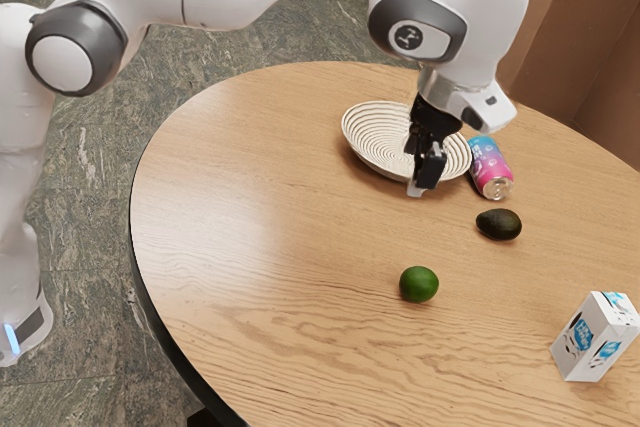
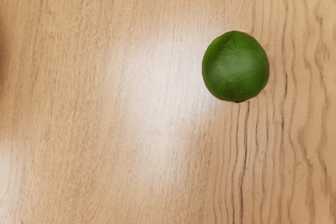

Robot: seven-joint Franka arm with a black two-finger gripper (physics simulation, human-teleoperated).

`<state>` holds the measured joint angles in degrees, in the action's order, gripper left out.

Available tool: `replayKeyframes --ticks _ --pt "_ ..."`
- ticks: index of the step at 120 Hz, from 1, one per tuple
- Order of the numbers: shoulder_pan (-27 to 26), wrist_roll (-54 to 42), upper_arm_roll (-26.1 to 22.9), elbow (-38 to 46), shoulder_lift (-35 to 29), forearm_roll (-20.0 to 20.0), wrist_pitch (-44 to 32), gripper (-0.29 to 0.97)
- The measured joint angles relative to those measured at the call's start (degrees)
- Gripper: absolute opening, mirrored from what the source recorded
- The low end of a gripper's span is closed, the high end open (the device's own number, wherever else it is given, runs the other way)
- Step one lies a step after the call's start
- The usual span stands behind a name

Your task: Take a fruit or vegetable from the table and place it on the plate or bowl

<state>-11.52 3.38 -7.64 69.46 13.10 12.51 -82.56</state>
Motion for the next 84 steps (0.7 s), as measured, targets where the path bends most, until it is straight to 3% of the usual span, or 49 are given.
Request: replayKeyframes --ticks 24,44,60,84 --pt "-1.8 -3.2 0.4 7.1 0.3 -9.9 -9.0 0.68" --pt "-2.2 -3.2 1.5 18.6 -5.2 -17.9 -16.4 0.68" --pt "-2.5 -2.4 1.6 20.7 -6.0 -20.8 -19.5 0.68" --pt "-2.2 -1.2 2.0 24.1 -6.2 -21.9 -21.6 0.68"
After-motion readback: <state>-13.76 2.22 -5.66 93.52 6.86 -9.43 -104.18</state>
